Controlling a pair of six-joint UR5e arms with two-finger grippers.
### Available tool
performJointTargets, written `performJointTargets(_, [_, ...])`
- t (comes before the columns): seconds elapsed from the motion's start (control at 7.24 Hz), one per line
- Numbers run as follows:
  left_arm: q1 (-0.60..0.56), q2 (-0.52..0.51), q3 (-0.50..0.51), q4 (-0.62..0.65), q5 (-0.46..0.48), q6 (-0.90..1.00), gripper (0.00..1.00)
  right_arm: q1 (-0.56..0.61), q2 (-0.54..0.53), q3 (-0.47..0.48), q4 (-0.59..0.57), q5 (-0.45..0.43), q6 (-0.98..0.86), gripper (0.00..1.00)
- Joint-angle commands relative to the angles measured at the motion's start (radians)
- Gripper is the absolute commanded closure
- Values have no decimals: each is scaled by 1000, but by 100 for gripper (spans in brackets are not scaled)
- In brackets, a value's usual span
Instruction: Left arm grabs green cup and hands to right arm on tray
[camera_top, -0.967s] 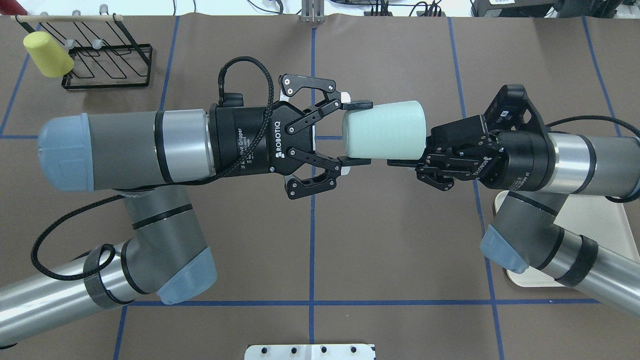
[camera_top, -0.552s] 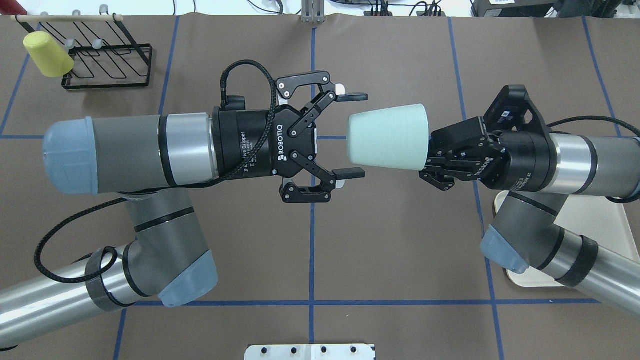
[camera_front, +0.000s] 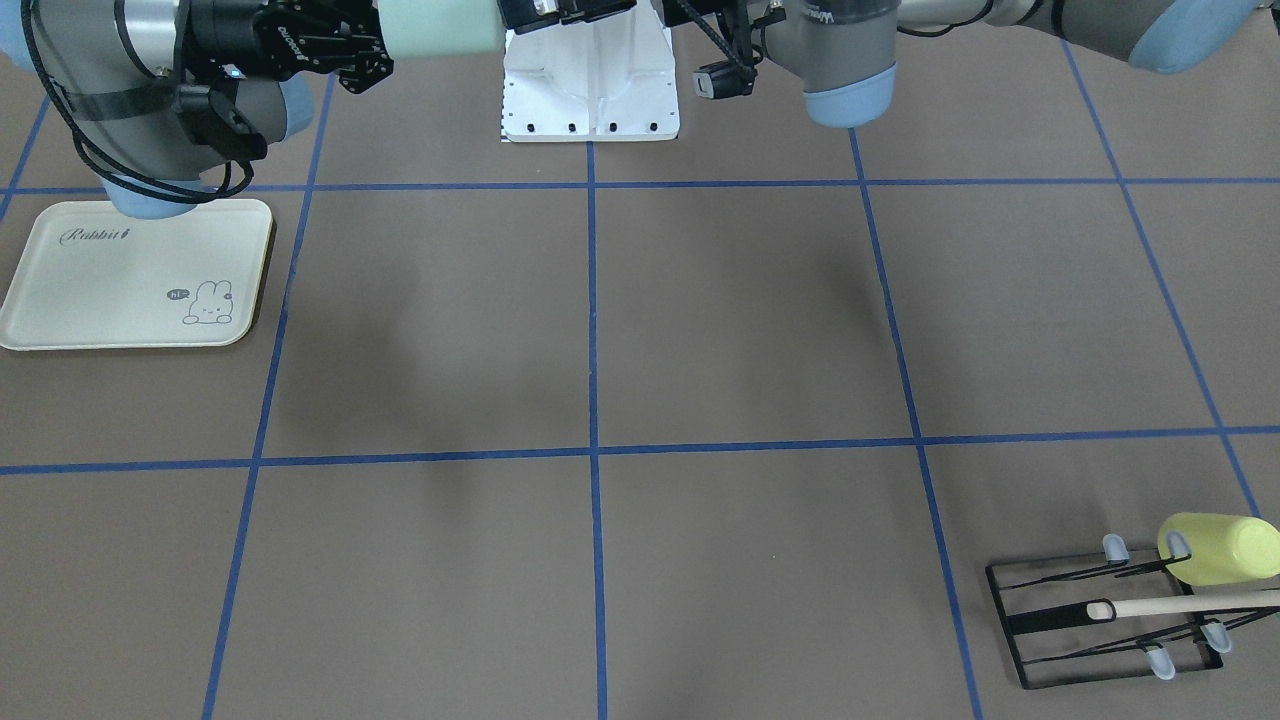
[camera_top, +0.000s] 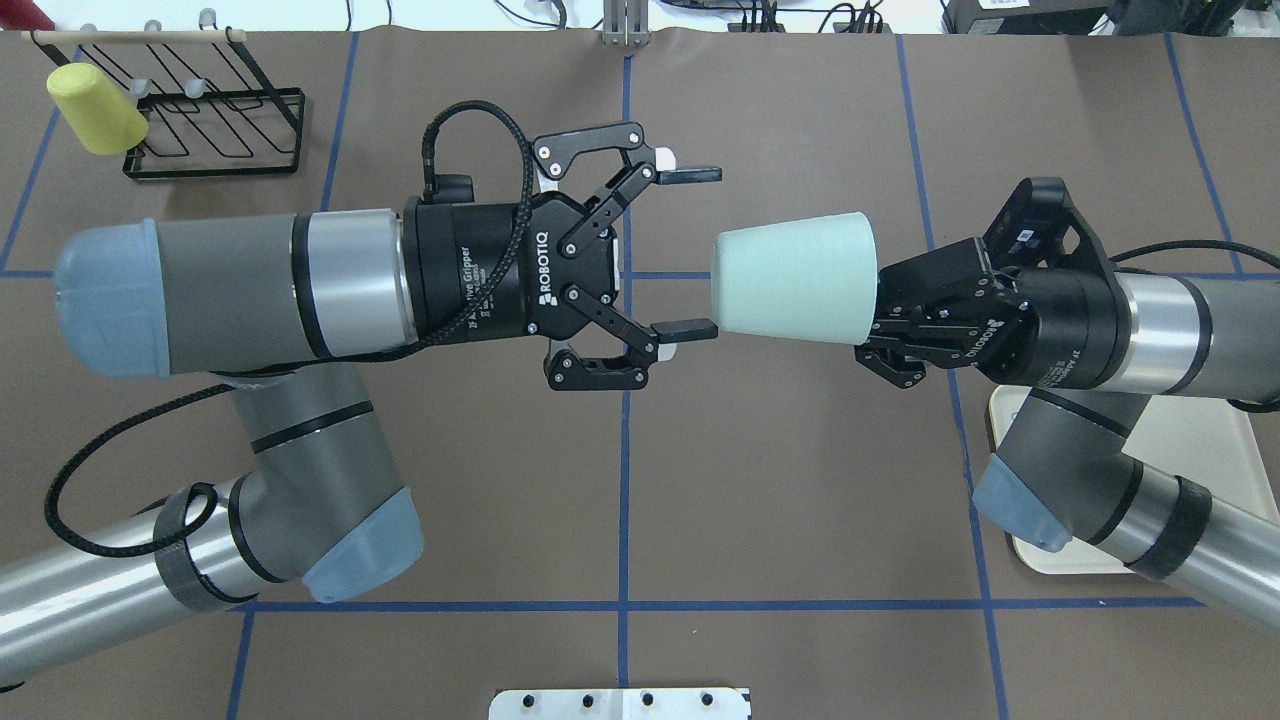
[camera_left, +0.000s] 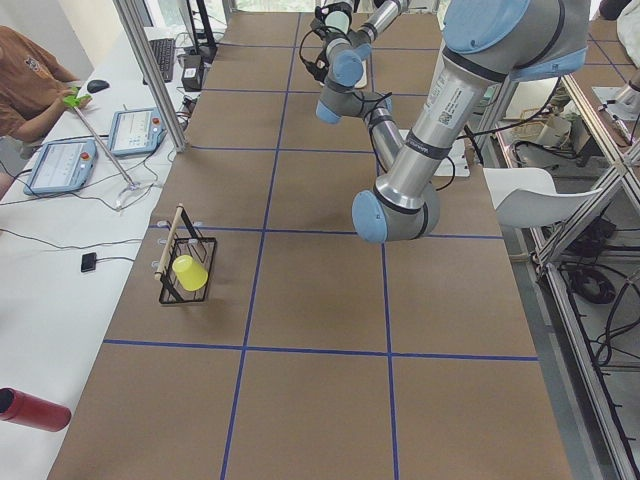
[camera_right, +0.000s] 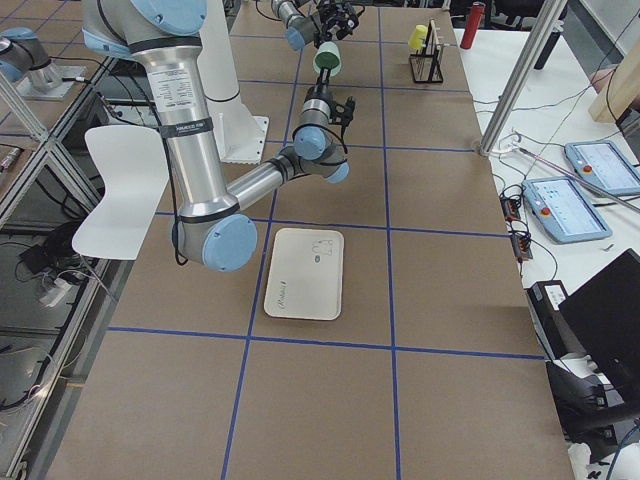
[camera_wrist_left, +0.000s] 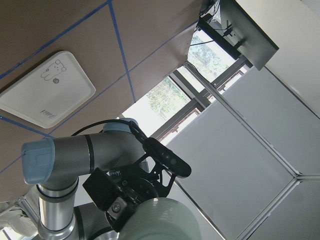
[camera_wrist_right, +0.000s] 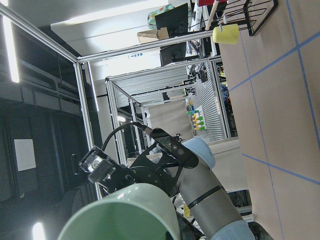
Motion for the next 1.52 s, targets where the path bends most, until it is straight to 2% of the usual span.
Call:
performJointTargets(0.0, [-38, 27, -4, 92, -7, 154, 0, 47, -67, -14, -83, 8, -21, 100])
performJointTargets(0.28, [-79, 36, -5, 194, -38, 266, 0, 89, -203, -1, -211, 20, -178, 100])
performJointTargets(0.41, [-111, 35, -2, 251, -49, 298, 0, 126, -251, -3, -310, 87, -273, 100])
performJointTargets(0.55, [-115, 36, -2, 309, -51, 372, 0, 219, -270, -1, -428, 211, -349, 100])
performJointTargets(0.69, [-115, 33, -7, 394, -51, 430, 0, 337, -270, -1, -599, 376, -482, 100])
performJointTargets(0.83, [-115, 33, -24, 443, -51, 460, 0, 409, -290, 2, -731, 467, -617, 100])
performJointTargets(1.1, [-124, 33, -25, 471, -51, 460, 0, 416, -363, 8, -924, 475, -701, 100])
performJointTargets(1.24, [-124, 33, -25, 485, -51, 460, 0, 418, -391, 6, -973, 462, -708, 100])
performJointTargets(1.38, [-124, 33, -24, 497, -51, 461, 0, 416, -451, 6, -978, 412, -819, 100])
